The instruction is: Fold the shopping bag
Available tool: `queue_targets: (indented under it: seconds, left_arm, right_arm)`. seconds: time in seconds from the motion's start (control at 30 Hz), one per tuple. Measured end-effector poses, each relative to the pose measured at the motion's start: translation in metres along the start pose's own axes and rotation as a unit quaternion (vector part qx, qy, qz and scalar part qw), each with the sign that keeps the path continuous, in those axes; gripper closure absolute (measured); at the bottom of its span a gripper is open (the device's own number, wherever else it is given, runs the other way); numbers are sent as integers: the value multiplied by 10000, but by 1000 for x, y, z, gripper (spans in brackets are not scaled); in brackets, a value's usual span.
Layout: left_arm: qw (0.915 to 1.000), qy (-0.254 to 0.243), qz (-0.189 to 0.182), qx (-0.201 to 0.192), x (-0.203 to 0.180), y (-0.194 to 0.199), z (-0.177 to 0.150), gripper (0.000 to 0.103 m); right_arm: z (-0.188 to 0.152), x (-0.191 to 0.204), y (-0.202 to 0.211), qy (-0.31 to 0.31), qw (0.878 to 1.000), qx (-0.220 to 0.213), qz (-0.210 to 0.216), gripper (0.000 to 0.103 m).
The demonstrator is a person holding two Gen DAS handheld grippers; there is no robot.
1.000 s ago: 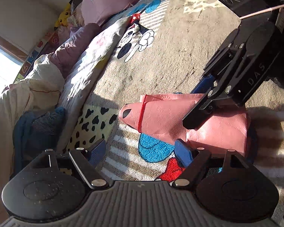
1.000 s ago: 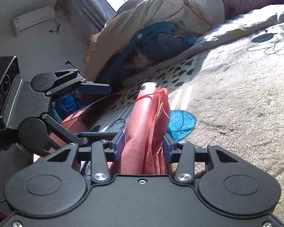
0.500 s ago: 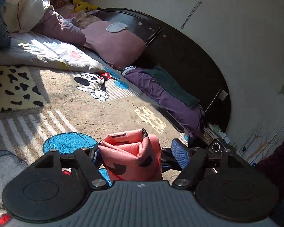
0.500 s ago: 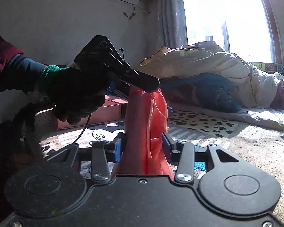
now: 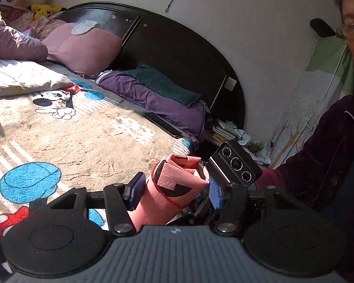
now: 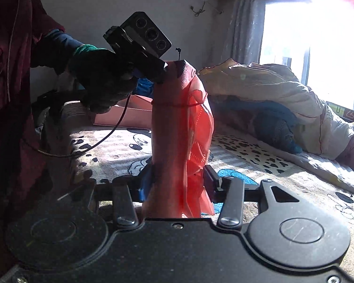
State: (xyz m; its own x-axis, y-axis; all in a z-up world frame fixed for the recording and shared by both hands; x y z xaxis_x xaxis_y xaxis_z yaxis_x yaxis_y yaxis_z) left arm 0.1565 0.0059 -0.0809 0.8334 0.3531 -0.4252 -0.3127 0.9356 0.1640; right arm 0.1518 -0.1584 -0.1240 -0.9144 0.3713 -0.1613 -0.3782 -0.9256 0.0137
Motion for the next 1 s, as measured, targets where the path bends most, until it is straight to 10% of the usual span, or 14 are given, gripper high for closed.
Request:
queue_targets:
  seconds: [0.17,0.23,0.53,0.67,1.0]
  left_arm:
    - [9941,-1074,54,168,-17,-15,-3,52]
    - [9910,-1325,139,116,-15,-15,-4,38]
    - [9939,-1058,26,311,8,-25,-20,31]
    - [9941,-938,-364,396,13,-30,-15,51]
    - [9833,-1348,-770,946,3,-43,-18,48]
  right_arm:
    - [0,-5,3,-292,9995,-47,81,57]
    - [-1,-6,3,-374,9992,-58,98,57]
    - [-3,5,6,-280,9990,-107,339,57]
    - [-5,1,11,-345,9983,-103,466,57]
    - [-9,1,16,-694,9929,-32,963,57]
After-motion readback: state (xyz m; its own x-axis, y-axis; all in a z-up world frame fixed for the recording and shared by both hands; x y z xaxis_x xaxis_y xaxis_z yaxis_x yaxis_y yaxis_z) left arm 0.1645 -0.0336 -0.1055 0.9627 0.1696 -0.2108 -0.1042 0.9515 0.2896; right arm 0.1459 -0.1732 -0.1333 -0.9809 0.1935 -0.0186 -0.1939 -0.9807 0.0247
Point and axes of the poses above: each gripper's, at about its wrist camera, not at the fingertips, and y roughly against the way its jaws point, x to its left, z to its top, the point moved 6 cm from there along -y, roughly the way its jaws point, and after that the axes turned 12 degrees about -x, right-handed, at the moved point
